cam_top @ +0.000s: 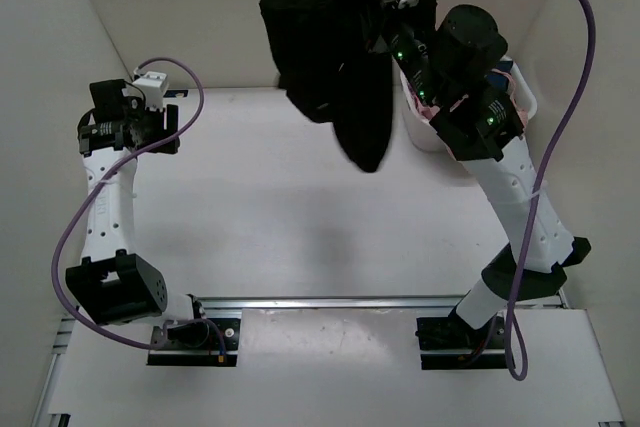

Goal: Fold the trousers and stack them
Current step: Grab the trousers from the pile, then flatten the trousers out

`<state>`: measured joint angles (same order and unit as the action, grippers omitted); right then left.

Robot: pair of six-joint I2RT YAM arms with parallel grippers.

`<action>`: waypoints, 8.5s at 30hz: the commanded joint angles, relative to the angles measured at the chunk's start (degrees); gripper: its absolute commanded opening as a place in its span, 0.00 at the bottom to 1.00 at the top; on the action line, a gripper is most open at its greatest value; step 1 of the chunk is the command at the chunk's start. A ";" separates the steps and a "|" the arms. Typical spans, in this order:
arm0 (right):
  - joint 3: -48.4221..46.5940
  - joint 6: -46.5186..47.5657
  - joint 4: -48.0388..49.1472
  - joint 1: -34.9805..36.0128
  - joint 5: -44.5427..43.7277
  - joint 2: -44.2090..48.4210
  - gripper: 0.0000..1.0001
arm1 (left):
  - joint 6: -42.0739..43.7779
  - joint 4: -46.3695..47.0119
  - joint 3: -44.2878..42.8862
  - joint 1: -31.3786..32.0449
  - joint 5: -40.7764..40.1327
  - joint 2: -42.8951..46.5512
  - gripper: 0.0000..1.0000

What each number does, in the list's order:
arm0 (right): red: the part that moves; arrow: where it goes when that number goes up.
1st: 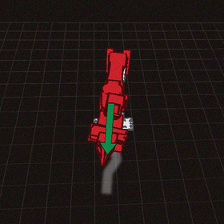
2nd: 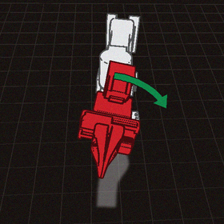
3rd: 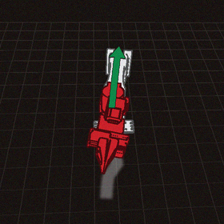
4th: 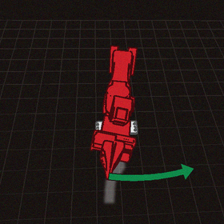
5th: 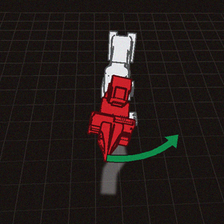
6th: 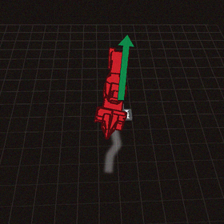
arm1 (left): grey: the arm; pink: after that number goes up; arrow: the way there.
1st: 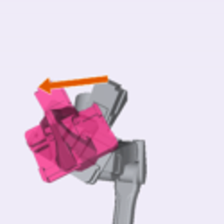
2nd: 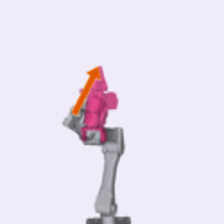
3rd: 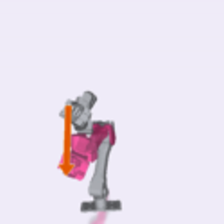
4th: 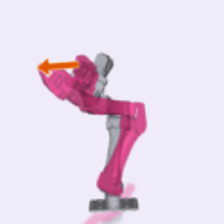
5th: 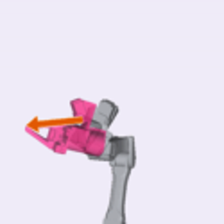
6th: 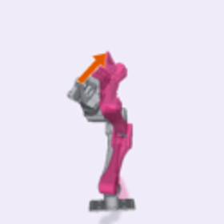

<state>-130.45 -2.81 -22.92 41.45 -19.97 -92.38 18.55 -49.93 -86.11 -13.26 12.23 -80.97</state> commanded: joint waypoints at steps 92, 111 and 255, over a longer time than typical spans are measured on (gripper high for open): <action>71.03 -59.42 -16.37 -15.26 -11.24 33.76 0.00 | 12.83 2.89 22.90 36.36 -13.54 -7.89 0.78; 74.99 -62.32 -20.68 -15.79 -13.87 36.66 0.00 | 7.83 18.38 14.31 51.93 -8.35 -27.81 0.74; 74.73 -32.08 -30.87 -63.86 20.14 29.98 0.00 | 23.55 -4.82 40.49 -16.71 -15.13 -4.90 0.14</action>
<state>-53.17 -35.94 -53.91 -22.15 1.19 -62.43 41.52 -52.82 -46.28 -29.91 -3.84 -87.94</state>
